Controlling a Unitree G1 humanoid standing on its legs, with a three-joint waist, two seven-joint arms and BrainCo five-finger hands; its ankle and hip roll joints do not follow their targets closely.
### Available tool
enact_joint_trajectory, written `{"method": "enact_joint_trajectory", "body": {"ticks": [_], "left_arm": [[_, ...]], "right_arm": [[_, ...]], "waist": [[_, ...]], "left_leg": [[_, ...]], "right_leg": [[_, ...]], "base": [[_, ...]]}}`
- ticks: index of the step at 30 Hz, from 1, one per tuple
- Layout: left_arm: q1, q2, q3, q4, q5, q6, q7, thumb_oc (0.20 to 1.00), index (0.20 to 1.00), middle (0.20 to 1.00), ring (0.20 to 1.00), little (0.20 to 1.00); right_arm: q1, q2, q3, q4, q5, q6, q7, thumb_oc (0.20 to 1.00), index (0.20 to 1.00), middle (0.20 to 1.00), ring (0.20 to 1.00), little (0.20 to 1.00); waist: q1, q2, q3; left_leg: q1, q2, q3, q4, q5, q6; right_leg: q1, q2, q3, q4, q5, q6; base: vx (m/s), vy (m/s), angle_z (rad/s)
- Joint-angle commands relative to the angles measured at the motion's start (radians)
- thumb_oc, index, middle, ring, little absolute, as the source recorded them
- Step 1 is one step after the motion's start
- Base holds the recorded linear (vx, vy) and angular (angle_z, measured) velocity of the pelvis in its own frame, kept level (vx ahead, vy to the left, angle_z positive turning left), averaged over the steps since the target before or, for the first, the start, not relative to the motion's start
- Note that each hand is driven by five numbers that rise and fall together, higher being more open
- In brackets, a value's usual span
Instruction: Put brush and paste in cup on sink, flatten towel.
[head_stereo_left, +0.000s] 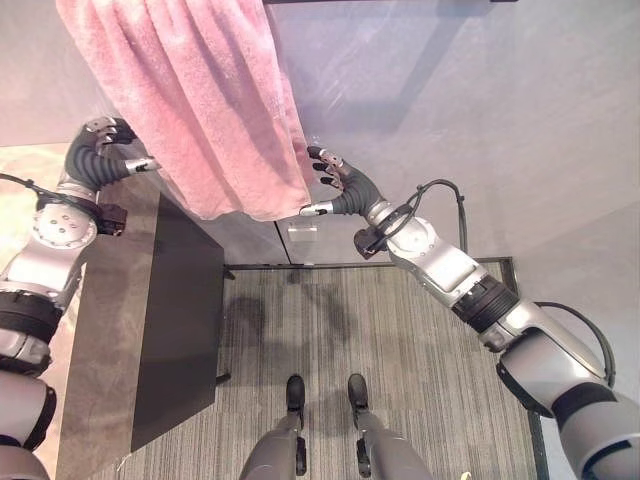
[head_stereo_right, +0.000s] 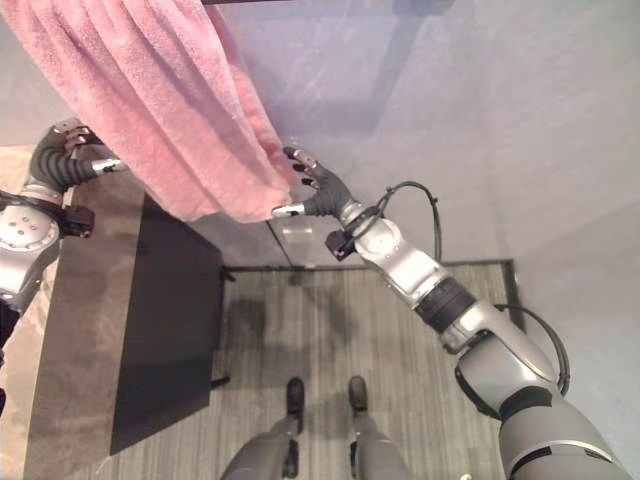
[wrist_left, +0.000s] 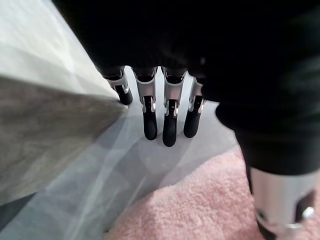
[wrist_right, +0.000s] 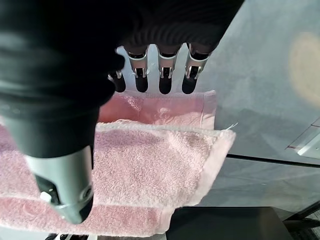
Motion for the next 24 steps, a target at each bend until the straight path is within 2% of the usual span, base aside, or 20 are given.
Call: {"method": "enact_joint_trajectory", "body": {"ticks": [1,7,16,17,19,20,21,22,23,24], "left_arm": [[-0.139,-0.052,-0.071,0.026,-0.024,-0.037,-0.002,1.0,1.0,1.0,1.0,1.0],[-0.172,-0.116,-0.098,0.009,-0.069,-0.045,-0.003,1.0,1.0,1.0,1.0,1.0],[-0.213,-0.157,-0.138,-0.018,-0.084,-0.047,-0.01,1.0,1.0,1.0,1.0,1.0],[-0.217,-0.166,-0.143,-0.022,-0.092,-0.046,-0.013,1.0,1.0,1.0,1.0,1.0],[-0.217,-0.17,-0.144,-0.021,-0.096,-0.046,-0.014,1.0,1.0,1.0,1.0,1.0],[-0.218,-0.171,-0.146,-0.019,-0.097,-0.044,-0.017,1.0,1.0,1.0,1.0,1.0],[-0.217,-0.171,-0.146,-0.016,-0.093,-0.041,-0.019,1.0,1.0,1.0,1.0,1.0],[-0.218,-0.171,-0.147,-0.016,-0.093,-0.041,-0.019,0.878,0.878,0.878,0.878,0.878],[-0.209,-0.172,-0.141,-0.016,-0.09,-0.037,-0.021,0.62,0.62,0.62,0.62,0.62],[-0.209,-0.172,-0.141,-0.017,-0.09,-0.037,-0.021,0.608,0.608,0.608,0.608,0.608]], "right_arm": [[-0.088,0.052,0.014,0.021,0.038,-0.055,-0.013,1.0,1.0,1.0,1.0,1.0],[-0.147,0.071,0.027,0.095,-0.009,-0.043,-0.037,1.0,1.0,1.0,1.0,1.0],[-0.167,0.065,0.005,0.146,-0.028,-0.041,-0.063,1.0,1.0,1.0,1.0,1.0],[-0.164,0.064,-0.006,0.151,-0.021,-0.042,-0.069,0.871,0.871,0.871,0.871,0.871],[-0.162,0.063,-0.011,0.151,-0.021,-0.042,-0.074,0.724,0.724,0.724,0.724,0.724],[-0.159,0.064,-0.017,0.153,-0.02,-0.044,-0.075,0.567,0.567,0.567,0.567,0.567],[-0.155,0.063,-0.022,0.15,-0.02,-0.044,-0.077,0.492,0.492,0.492,0.492,0.492],[-0.155,0.062,-0.023,0.15,-0.02,-0.044,-0.077,0.464,0.464,0.464,0.464,0.464],[-0.14,0.059,-0.031,0.145,-0.022,-0.044,-0.078,0.2,0.2,0.2,0.2,0.2],[-0.14,0.059,-0.031,0.145,-0.022,-0.044,-0.078,0.2,0.2,0.2,0.2,0.2]], "waist": [[-0.037,-0.027,-0.035],[-0.032,-0.029,-0.032],[-0.025,-0.03,-0.024],[-0.022,-0.027,-0.023],[-0.022,-0.026,-0.023],[-0.022,-0.025,-0.022],[-0.021,-0.025,-0.023],[-0.021,-0.025,-0.022],[-0.022,-0.024,-0.024],[-0.022,-0.024,-0.024]], "left_leg": [[-0.01,-0.016,-0.013,0.003,0.013,-0.029],[-0.02,-0.02,-0.041,0.003,0.022,-0.037],[-0.029,-0.027,-0.079,0.003,0.028,-0.045],[-0.03,-0.03,-0.085,0.003,0.03,-0.046],[-0.03,-0.031,-0.088,0.003,0.03,-0.046],[-0.03,-0.031,-0.088,0.003,0.029,-0.045],[-0.028,-0.032,-0.089,0.003,0.028,-0.045],[-0.028,-0.032,-0.089,0.003,0.028,-0.045],[-0.025,-0.032,-0.087,0.003,0.026,-0.043],[-0.025,-0.032,-0.087,0.003,0.026,-0.043]], "right_leg": [[-0.026,-0.111,0.032,-0.003,0.053,0.116],[-0.014,-0.116,0.004,-0.003,0.046,0.108],[0.005,-0.129,-0.039,-0.003,0.039,0.105],[0.01,-0.132,-0.048,-0.003,0.038,0.104],[0.011,-0.133,-0.051,-0.003,0.038,0.104],[0.014,-0.135,-0.055,-0.003,0.036,0.105],[0.016,-0.136,-0.055,-0.003,0.035,0.105],[0.016,-0.136,-0.056,-0.003,0.035,0.105],[0.018,-0.138,-0.054,-0.003,0.035,0.106],[0.018,-0.138,-0.054,-0.003,0.035,0.106]], "base": [[0.0,0.0,0.0],[-0.01,-0.009,0.14],[0.0,-0.013,0.18],[0.01,0.002,0.09],[0.01,0.007,0.06],[0.01,0.015,0.12],[0.01,0.015,0.15],[0.02,0.022,0.12],[0.01,0.015,0.07],[0.0,0.0,0.0]]}}
